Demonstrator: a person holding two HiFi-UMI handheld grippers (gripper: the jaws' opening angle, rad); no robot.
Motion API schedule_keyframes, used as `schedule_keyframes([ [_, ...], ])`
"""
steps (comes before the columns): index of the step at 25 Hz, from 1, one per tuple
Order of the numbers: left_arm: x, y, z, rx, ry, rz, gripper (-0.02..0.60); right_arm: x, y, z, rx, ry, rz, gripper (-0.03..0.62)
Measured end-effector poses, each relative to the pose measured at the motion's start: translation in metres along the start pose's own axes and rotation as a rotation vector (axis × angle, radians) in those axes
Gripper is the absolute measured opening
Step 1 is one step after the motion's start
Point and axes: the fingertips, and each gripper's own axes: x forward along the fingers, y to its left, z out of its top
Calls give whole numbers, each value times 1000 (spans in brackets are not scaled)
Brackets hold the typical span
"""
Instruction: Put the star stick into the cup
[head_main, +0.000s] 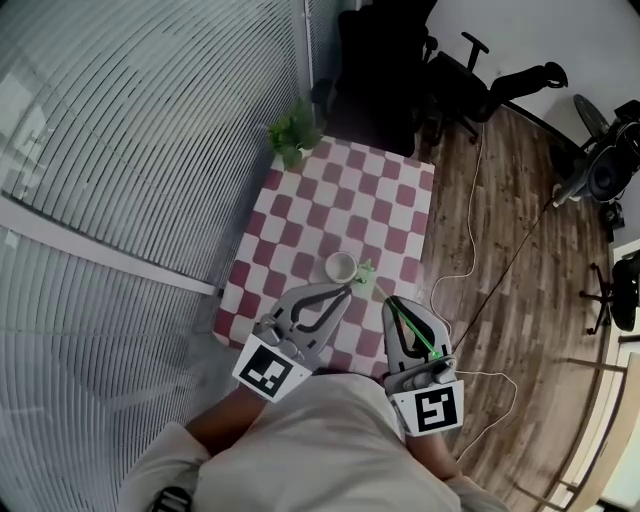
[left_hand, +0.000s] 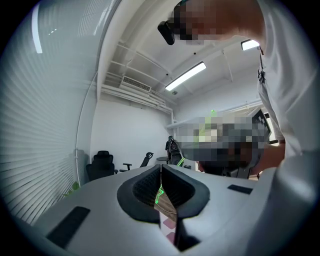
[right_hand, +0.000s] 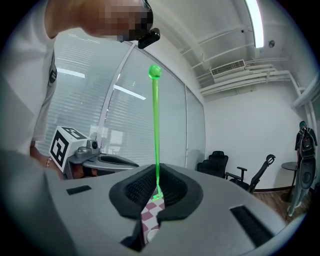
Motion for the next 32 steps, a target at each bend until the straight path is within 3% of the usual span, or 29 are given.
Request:
schedule_keyframes([
  [8,22,-2,-1,5,7,3,32,1,-21,-3,-3,2,9,40],
  [23,14,13,-7,23,36,-37,32,12,-11,-2,27,4,-22,40],
  [32,10,29,-24,-18,43,-38,32,27,-3,-21,48,31,-26,40],
])
